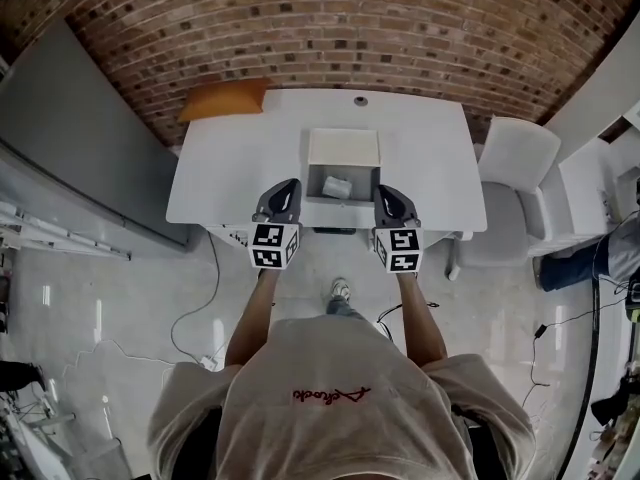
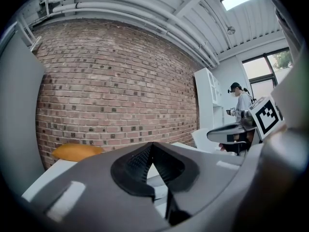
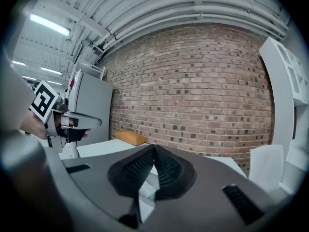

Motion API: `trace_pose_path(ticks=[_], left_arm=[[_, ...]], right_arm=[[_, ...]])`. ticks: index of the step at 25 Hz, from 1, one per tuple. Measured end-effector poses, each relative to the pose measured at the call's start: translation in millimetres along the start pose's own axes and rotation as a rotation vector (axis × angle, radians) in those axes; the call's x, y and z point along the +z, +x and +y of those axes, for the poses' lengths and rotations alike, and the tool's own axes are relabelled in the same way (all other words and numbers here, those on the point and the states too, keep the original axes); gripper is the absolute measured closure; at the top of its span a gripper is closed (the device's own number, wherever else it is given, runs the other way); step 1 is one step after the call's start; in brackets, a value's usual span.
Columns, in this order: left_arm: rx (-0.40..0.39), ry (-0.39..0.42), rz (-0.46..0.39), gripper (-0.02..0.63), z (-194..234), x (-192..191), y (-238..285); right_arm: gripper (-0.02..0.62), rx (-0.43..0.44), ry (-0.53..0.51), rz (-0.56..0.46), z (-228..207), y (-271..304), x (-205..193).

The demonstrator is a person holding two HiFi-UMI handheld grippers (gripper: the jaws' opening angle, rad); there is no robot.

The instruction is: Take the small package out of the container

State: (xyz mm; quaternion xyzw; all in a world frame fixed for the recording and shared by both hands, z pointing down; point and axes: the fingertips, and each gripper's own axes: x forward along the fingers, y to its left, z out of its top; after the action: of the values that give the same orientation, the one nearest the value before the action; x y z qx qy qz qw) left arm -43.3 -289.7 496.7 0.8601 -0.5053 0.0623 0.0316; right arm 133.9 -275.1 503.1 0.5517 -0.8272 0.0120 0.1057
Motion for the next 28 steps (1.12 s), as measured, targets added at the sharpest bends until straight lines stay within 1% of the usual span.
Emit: trace_pose_path(ticks=[7,16,22,28], left_arm=[[0.026,0.003,-0.002,0.6,19,14,51],[0.055,0.007,-0.006,0.6,39,21,104],[0.063,0.003,0.011,0.6,47,15,122],[0.069,-0.004,0.027,0.6,57,10,126]], right_arm=[[0.586,0.03,-0.009,-0.001,-32,49,10],[0.586,0.074,-0.02,-0.009,-59,105,16],[0.586,0.089,-0.013,0.004,-67,126,11],[0.586,0.097,-0.004,0.023,-65,136,4]])
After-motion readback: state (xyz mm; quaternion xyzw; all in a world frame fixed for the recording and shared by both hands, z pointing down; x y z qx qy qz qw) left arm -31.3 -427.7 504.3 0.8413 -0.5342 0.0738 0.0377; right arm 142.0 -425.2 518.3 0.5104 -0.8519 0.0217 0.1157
